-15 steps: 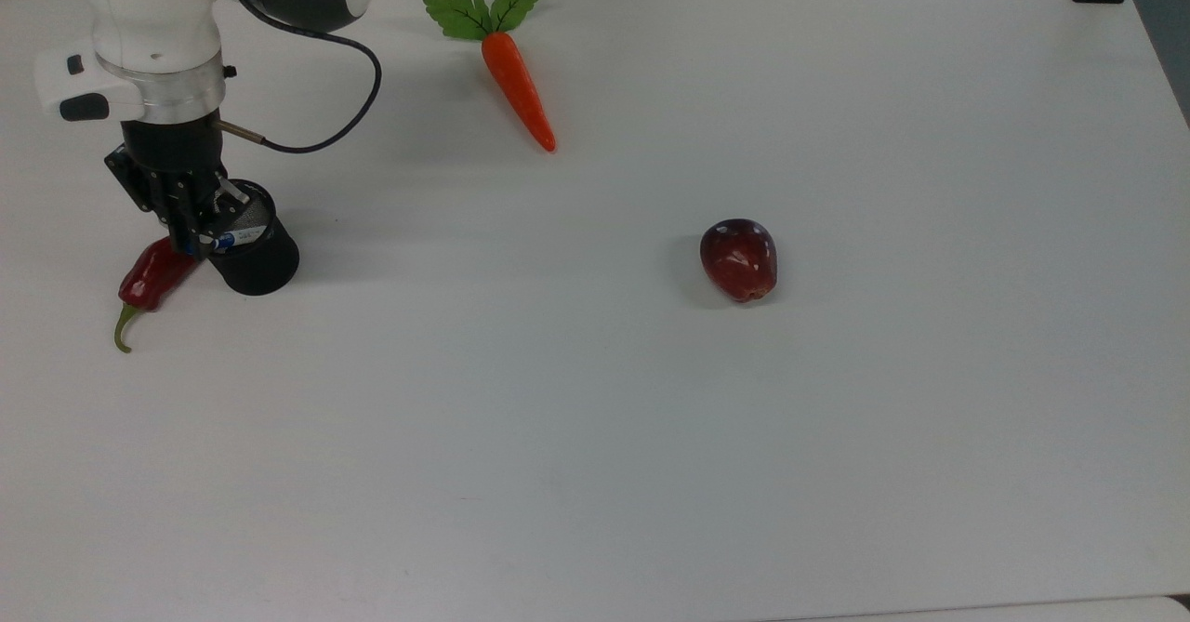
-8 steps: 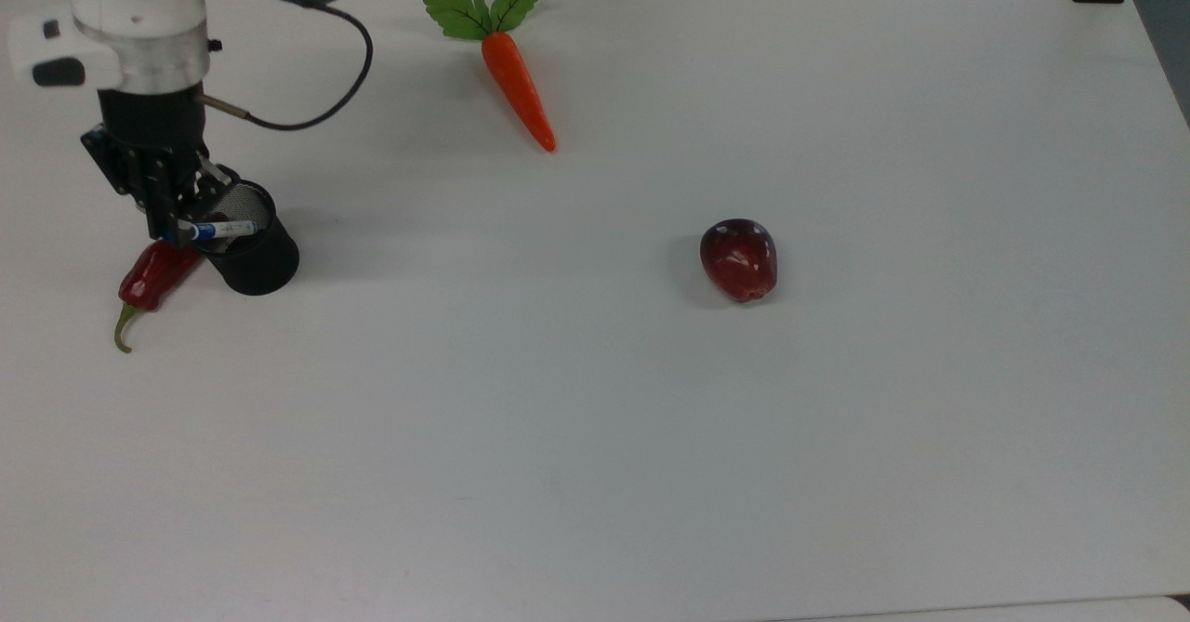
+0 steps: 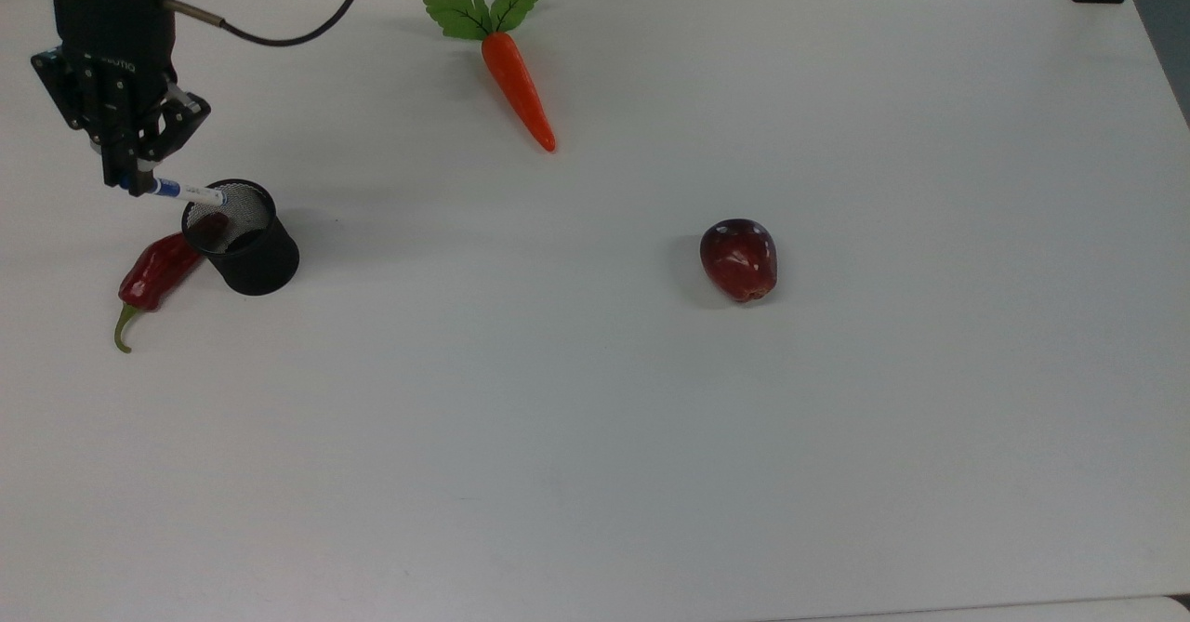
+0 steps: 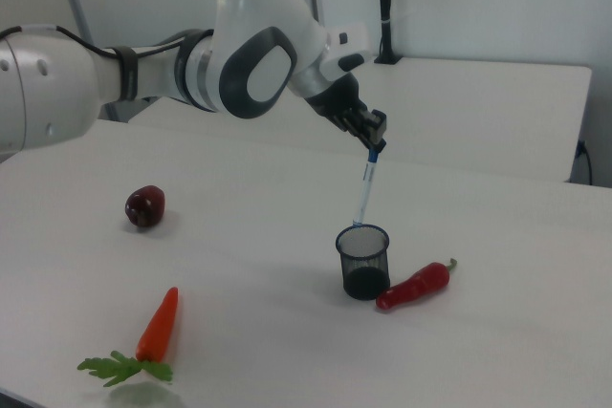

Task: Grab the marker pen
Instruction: 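Lift the marker straight up out of the pen cup, then carry the marker away from the cup toward the apple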

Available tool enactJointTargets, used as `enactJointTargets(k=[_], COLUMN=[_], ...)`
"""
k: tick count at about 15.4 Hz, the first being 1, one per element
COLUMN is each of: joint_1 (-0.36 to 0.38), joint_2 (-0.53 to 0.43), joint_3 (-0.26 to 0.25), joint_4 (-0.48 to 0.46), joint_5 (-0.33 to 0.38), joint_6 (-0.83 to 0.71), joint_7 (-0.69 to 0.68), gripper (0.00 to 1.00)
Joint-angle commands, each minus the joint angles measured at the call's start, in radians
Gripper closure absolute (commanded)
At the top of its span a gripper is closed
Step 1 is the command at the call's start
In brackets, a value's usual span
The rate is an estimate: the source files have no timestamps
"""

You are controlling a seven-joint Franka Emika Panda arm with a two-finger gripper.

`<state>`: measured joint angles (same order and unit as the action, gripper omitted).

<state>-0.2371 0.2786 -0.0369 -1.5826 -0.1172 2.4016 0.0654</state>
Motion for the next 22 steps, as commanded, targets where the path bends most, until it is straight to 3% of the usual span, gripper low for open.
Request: enactJointTargets(k=[1, 5, 10, 17, 22], joint_1=[0.053, 0.171, 0.294, 0.311, 0.329], joint_2=[-0.025, -0.013, 0.014, 0.050, 0.074], joint_3=[0.011, 0.011, 0.017, 0.094, 0.098], joint_4=[-0.017, -0.025, -0.033, -0.049, -0.050], joint_5=[0.007, 0.007, 0.008, 0.007, 0.004], joint_6=[-0.059, -0.117, -0.209, -0.318, -0.317], joint_7=[0.039, 0.142, 0.154, 0.142, 0.142], gripper=[0.89, 0.88, 0.88, 0.86, 0.86])
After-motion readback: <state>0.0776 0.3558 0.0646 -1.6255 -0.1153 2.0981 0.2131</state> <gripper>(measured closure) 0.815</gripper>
